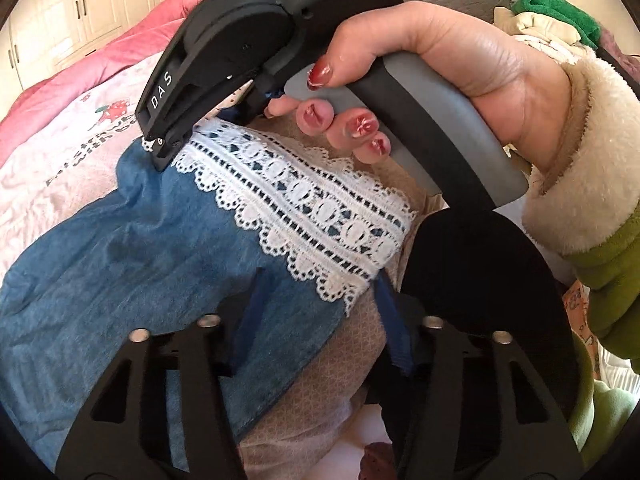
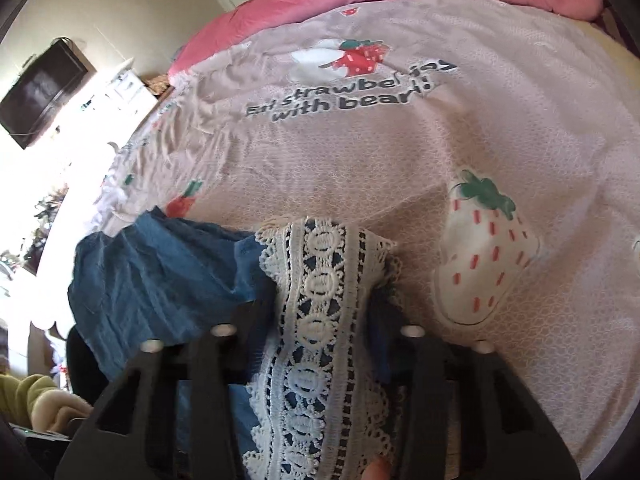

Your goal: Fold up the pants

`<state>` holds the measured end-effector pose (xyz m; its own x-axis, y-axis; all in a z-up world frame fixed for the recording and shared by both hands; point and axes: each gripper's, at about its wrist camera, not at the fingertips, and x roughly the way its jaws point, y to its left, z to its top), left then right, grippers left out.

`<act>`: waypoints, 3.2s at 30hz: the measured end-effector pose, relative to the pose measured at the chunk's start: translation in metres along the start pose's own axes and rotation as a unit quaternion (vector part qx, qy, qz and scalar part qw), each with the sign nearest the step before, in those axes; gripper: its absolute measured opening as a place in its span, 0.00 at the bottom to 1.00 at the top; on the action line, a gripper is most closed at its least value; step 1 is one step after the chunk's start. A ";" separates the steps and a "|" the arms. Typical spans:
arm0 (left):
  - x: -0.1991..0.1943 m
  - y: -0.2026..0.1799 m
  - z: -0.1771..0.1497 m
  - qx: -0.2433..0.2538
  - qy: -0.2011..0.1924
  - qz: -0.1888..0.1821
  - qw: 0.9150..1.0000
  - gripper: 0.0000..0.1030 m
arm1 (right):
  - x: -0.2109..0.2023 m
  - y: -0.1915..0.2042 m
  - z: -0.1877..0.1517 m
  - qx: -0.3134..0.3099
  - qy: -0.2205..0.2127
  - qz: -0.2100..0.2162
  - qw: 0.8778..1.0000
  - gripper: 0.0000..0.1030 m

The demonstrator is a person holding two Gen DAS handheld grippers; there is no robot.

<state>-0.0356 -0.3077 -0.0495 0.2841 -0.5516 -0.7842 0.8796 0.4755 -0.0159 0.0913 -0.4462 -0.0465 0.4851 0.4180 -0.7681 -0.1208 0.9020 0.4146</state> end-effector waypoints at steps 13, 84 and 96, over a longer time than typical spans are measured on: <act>-0.011 -0.006 -0.008 0.002 -0.022 -0.029 0.999 0.07 | -0.014 0.018 0.006 -0.011 -0.020 -0.014 1.000 0.22; -0.145 0.137 -0.183 -0.360 -0.109 -0.083 0.923 0.06 | 0.051 0.202 -0.040 -0.160 0.093 -0.027 0.982 0.46; -0.193 0.141 -0.188 -0.347 -0.145 -0.039 0.926 0.39 | 0.044 0.221 -0.011 -0.181 0.047 -0.022 0.982 0.56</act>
<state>-0.0378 -0.0055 -0.0169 0.4083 -0.7163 -0.5659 0.4743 0.6962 -0.5389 0.0766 -0.2270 0.0067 0.4172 0.3706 -0.8298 -0.4091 0.8919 0.1927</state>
